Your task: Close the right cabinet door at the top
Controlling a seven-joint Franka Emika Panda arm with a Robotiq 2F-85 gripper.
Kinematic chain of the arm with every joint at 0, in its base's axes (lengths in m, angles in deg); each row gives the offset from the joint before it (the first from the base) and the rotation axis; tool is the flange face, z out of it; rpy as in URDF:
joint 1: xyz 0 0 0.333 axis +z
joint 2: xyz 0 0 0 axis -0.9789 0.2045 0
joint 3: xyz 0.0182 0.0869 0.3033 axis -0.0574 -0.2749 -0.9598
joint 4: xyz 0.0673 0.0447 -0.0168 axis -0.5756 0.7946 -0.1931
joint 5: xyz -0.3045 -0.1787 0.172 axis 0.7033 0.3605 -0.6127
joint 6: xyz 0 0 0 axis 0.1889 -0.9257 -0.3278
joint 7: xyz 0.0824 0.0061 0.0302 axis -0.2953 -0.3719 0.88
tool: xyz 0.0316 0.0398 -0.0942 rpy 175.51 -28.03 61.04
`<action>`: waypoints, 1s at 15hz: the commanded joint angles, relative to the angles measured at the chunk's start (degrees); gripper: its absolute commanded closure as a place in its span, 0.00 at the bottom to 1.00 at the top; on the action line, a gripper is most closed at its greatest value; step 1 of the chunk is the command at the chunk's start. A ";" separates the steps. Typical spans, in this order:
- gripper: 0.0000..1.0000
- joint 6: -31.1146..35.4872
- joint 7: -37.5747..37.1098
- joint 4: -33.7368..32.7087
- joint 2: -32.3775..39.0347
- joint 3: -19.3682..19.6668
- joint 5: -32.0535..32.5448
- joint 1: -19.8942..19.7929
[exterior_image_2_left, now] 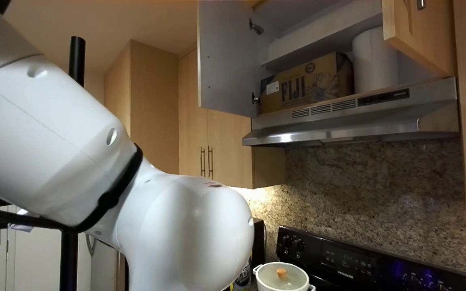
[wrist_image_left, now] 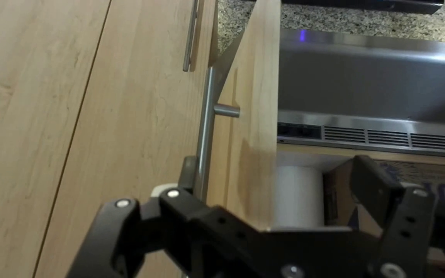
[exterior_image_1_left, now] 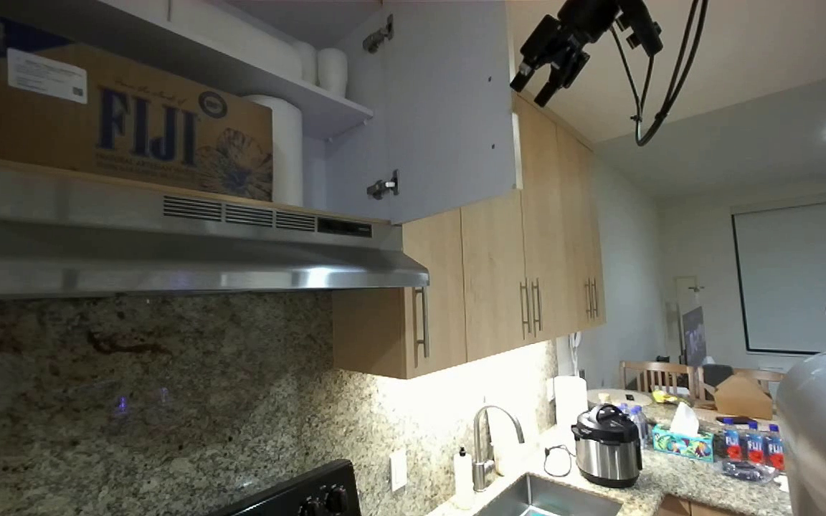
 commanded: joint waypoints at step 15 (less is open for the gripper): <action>0.00 -10.48 11.22 -8.37 6.30 0.36 -7.35 1.59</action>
